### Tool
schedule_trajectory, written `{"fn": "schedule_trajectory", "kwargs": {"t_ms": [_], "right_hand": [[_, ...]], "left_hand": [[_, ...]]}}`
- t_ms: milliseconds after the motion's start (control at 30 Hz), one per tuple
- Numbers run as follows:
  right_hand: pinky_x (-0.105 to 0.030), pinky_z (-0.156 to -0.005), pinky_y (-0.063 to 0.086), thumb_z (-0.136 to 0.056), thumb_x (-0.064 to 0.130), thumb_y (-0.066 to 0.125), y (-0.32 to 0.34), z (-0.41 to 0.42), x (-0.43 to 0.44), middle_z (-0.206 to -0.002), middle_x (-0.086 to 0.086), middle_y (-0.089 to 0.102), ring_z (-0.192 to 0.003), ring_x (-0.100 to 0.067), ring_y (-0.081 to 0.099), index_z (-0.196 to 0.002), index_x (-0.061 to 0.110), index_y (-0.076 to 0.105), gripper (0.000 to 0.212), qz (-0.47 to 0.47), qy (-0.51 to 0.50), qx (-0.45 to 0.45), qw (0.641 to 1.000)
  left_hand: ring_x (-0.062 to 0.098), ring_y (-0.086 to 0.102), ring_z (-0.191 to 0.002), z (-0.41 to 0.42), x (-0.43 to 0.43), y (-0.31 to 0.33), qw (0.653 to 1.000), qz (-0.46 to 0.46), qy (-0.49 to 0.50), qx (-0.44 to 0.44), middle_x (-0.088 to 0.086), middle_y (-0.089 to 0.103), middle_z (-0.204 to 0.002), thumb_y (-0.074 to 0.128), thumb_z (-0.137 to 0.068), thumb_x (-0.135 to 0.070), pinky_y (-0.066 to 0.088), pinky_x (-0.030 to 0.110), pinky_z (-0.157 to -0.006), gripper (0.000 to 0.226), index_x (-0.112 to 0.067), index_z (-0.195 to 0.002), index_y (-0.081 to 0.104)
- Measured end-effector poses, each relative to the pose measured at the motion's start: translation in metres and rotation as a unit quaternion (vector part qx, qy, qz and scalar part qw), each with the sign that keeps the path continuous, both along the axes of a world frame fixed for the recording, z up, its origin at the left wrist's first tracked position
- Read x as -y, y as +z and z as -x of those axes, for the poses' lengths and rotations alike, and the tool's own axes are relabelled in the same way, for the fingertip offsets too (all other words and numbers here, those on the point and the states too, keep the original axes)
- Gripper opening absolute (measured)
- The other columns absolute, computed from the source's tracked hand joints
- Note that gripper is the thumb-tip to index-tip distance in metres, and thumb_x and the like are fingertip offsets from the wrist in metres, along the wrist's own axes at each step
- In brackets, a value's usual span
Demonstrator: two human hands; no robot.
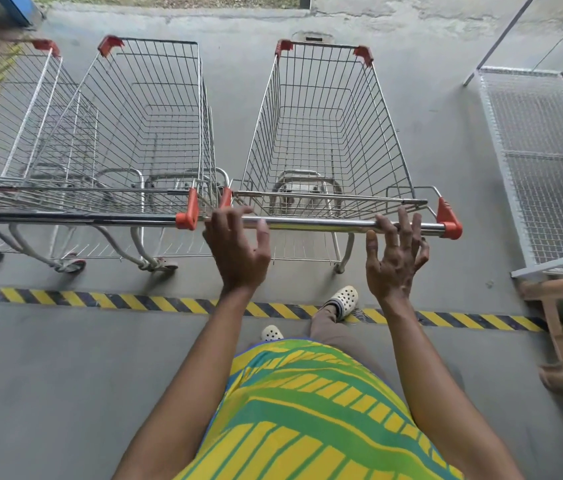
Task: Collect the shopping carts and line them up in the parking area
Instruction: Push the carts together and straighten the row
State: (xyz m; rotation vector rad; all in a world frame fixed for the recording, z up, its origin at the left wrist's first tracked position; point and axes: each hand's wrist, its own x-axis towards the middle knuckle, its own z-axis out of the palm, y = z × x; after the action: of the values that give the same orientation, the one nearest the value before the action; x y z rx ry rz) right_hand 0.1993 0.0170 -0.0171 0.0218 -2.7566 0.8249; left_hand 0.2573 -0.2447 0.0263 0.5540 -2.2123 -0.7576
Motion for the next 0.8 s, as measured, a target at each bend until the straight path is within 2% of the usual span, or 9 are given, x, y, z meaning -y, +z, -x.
{"fn": "schedule_trajectory", "kwargs": {"t_ms": [67, 167, 333, 433, 800], "right_hand": [[-0.054, -0.122, 0.009, -0.103, 0.053, 0.039, 0.001, 0.002, -0.002, -0.169, 0.004, 0.024, -0.159, -0.018, 0.006, -0.142, 0.035, 0.055, 0.046, -0.004, -0.022, 0.011, 1.0], [-0.055, -0.125, 0.003, -0.104, 0.059, 0.033, 0.004, 0.006, -0.005, -0.171, 0.003, 0.018, -0.159, -0.021, 0.0, -0.145, 0.034, 0.053, 0.052, -0.03, -0.028, 0.021, 0.999], [-0.054, -0.126, -0.008, -0.107, 0.054, 0.037, 0.004, 0.011, -0.012, -0.172, 0.0, 0.012, -0.158, -0.032, -0.009, -0.15, 0.033, 0.049, 0.049, -0.031, -0.008, 0.002, 0.999], [-0.05, -0.126, -0.011, -0.107, 0.054, 0.038, 0.003, 0.013, -0.014, -0.172, -0.001, 0.013, -0.158, -0.037, -0.009, -0.15, 0.031, 0.05, 0.05, -0.022, -0.008, -0.011, 1.0], [-0.047, -0.125, -0.015, -0.107, 0.052, 0.04, 0.004, 0.015, -0.012, -0.172, -0.001, 0.014, -0.157, -0.041, -0.009, -0.15, 0.031, 0.05, 0.049, -0.019, -0.007, -0.012, 1.0]], "left_hand": [[0.024, 0.05, -0.115, 0.009, -0.011, -0.003, 0.979, 0.115, -0.125, 0.113, 0.004, 0.058, -0.117, 0.06, -0.094, -0.035, 0.033, 0.039, -0.103, 0.028, -0.017, -0.116, 0.065], [0.026, 0.054, -0.11, 0.02, -0.012, -0.016, 0.955, 0.14, -0.193, 0.176, 0.004, 0.062, -0.116, 0.044, -0.102, -0.042, 0.032, 0.044, -0.109, 0.036, -0.017, -0.121, 0.063], [0.028, 0.053, -0.101, 0.024, -0.01, -0.025, 0.939, 0.194, -0.175, 0.224, 0.005, 0.062, -0.107, 0.038, -0.103, -0.042, 0.034, 0.044, -0.102, 0.037, -0.017, -0.116, 0.062], [0.029, 0.053, -0.098, 0.025, -0.015, -0.025, 0.939, 0.205, -0.17, 0.217, 0.007, 0.06, -0.104, 0.036, -0.1, -0.037, 0.032, 0.044, -0.101, 0.037, -0.015, -0.112, 0.062], [0.028, 0.05, -0.102, 0.029, -0.011, -0.031, 0.934, 0.201, -0.175, 0.237, 0.007, 0.057, -0.111, 0.033, -0.101, -0.038, 0.032, 0.046, -0.102, 0.037, -0.016, -0.115, 0.059]]}}
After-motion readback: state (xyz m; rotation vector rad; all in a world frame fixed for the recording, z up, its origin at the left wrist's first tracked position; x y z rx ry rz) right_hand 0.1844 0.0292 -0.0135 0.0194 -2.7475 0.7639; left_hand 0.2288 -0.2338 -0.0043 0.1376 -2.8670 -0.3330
